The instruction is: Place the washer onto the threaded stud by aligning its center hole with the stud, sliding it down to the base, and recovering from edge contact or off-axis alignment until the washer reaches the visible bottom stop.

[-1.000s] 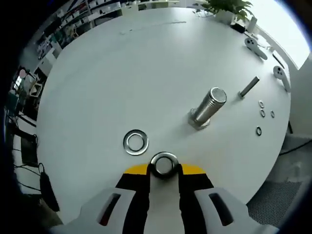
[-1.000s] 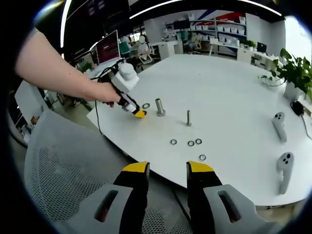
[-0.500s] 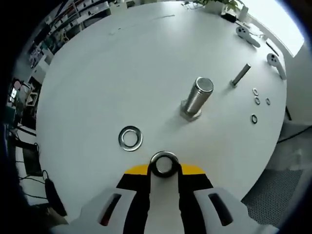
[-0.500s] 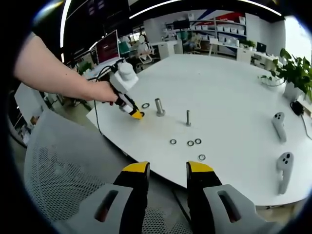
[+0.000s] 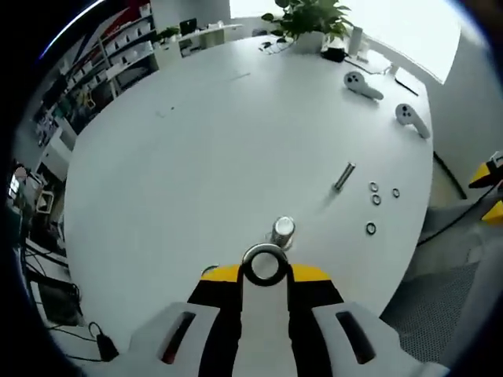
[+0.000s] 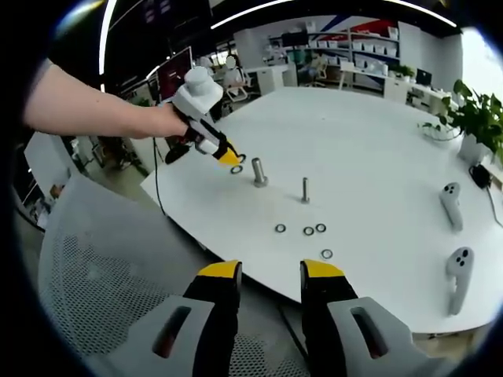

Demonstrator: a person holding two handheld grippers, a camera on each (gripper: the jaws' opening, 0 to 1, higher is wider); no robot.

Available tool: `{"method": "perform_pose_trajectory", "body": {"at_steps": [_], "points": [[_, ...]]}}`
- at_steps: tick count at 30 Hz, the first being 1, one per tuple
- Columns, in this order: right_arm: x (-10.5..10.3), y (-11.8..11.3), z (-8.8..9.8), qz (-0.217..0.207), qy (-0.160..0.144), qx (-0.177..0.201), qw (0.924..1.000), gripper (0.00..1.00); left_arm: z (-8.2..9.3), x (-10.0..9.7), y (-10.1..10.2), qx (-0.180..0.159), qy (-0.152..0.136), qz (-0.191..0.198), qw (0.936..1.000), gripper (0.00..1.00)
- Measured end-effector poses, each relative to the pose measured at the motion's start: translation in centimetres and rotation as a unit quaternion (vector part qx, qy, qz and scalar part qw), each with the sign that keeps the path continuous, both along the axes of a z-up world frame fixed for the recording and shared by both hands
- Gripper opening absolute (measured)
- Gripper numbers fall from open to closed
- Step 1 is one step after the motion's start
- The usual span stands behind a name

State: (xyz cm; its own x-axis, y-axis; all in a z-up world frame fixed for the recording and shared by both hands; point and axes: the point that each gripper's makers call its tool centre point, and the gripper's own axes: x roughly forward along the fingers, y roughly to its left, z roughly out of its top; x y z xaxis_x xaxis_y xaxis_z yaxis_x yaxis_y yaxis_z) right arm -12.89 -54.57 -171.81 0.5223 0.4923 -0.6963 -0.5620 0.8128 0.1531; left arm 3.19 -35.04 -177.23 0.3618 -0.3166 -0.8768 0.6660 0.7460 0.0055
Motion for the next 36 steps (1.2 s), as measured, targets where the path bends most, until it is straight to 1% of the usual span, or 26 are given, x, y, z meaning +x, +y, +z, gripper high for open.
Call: {"method": "perform_pose_trajectory", "body": {"at_steps": [2, 5, 8, 15, 21, 24, 26, 28, 30, 33, 36], "points": [[0.0, 0.0, 0.0, 0.0, 0.0, 0.0, 1.0, 0.32, 0.0, 0.5, -0.4, -0.002, -0.004, -0.005, 1.0, 0.19], [0.0, 0.0, 0.0, -0.001, -0.002, 0.0, 1.0, 0.32, 0.5, 0.7, -1.2, -0.008, -0.006, -0.012, 0.9999, 0.19], [0.0, 0.0, 0.1, -0.001, -0.002, 0.001, 1.0, 0.32, 0.6, 0.9, -1.6, -0.007, -0.008, -0.018, 0.9998, 0.19], [0.1, -0.1, 0.1, -0.003, -0.004, 0.0, 1.0, 0.32, -0.5, 1.2, -2.2, 0.01, 0.006, -0.034, 0.9994, 0.19], [0.2, -0.2, 0.1, -0.006, -0.005, 0.0, 1.0, 0.32, -0.9, 1.4, -2.9, 0.02, 0.012, -0.047, 0.9986, 0.19], [0.1, -0.2, 0.1, -0.007, -0.004, -0.001, 1.0, 0.32, -1.3, 1.4, -2.8, 0.033, 0.014, -0.055, 0.9978, 0.19], [0.2, -0.2, 0.1, -0.008, -0.005, -0.001, 1.0, 0.32, -1.5, 1.4, -2.9, 0.036, 0.017, -0.063, 0.9972, 0.19], [0.2, -0.2, 0.1, -0.008, -0.005, -0.001, 1.0, 0.32, -1.5, 1.3, -3.0, 0.046, 0.014, -0.076, 0.9959, 0.19], [0.2, -0.3, 0.1, -0.009, -0.005, -0.002, 0.9999, 0.32, -2.0, 1.2, -3.1, 0.056, 0.017, -0.088, 0.9944, 0.19], [0.2, -0.3, 0.1, -0.01, -0.004, -0.003, 0.9999, 0.32, -2.0, 1.5, -3.2, 0.056, 0.012, -0.092, 0.9942, 0.19], [0.2, -0.3, 0.0, -0.011, -0.004, -0.004, 0.9999, 0.32, -1.8, 1.9, -3.4, 0.047, 0.021, -0.084, 0.9951, 0.19]]}}
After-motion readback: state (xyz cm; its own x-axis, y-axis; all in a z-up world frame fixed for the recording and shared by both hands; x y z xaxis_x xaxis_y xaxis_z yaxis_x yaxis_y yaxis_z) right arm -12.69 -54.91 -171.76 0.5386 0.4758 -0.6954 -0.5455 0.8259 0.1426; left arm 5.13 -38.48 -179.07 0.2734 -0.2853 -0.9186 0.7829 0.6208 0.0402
